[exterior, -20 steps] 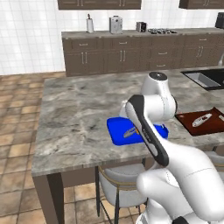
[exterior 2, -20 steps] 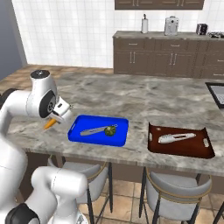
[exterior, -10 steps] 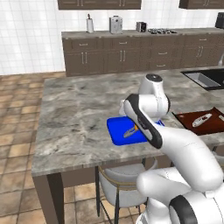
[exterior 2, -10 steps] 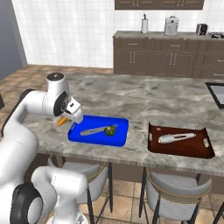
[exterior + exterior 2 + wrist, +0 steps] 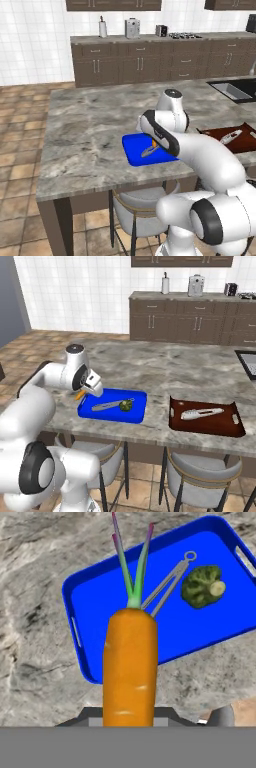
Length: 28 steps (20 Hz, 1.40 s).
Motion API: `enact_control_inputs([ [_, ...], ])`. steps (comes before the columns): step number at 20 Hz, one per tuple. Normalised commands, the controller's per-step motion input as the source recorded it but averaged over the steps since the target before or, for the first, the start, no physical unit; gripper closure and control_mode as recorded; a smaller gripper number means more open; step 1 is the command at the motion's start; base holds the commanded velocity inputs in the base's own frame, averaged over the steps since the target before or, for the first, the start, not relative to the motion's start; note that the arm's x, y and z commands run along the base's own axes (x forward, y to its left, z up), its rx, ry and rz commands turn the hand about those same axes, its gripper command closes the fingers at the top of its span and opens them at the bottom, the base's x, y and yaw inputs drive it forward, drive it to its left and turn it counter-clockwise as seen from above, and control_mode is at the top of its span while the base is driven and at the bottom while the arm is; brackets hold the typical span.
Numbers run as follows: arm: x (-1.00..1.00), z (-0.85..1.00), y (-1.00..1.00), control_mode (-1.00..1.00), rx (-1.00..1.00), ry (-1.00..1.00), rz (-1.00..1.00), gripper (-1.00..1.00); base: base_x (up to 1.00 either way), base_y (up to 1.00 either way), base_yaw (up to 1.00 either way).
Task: Gather the broccoli and carrot from the fridge and place them on a tray on the dining counter. Then gather the fish and chicken drumstick from the fridge and place them on the other tray.
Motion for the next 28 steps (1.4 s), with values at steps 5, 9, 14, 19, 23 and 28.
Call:
enact_control_inputs([
  [5, 0.50, -0.30, -0.15, -1.00, 0.00, 0.01, 0.00, 1.00, 0.00, 0.00, 0.00],
  [9, 0.45, -0.37, -0.04, -1.00, -0.03, 0.04, 0.00, 1.00, 0.00, 0.00, 0.00],
  [14, 0.39, -0.34, 0.00, -1.00, -0.03, 0.06, 0.00, 1.00, 0.00, 0.00, 0.00],
  [19, 0.39, -0.32, 0.03, -1.00, -0.02, 0.07, 0.01, 1.00, 0.00, 0.00, 0.00],
  [23, 0.32, -0.29, 0.05, -1.00, -0.01, 0.06, 0.01, 1.00, 0.00, 0.00, 0.00],
  [28, 0.32, -0.31, 0.07, -1.00, -0.01, 0.08, 0.00, 1.00, 0.00, 0.00, 0.00],
])
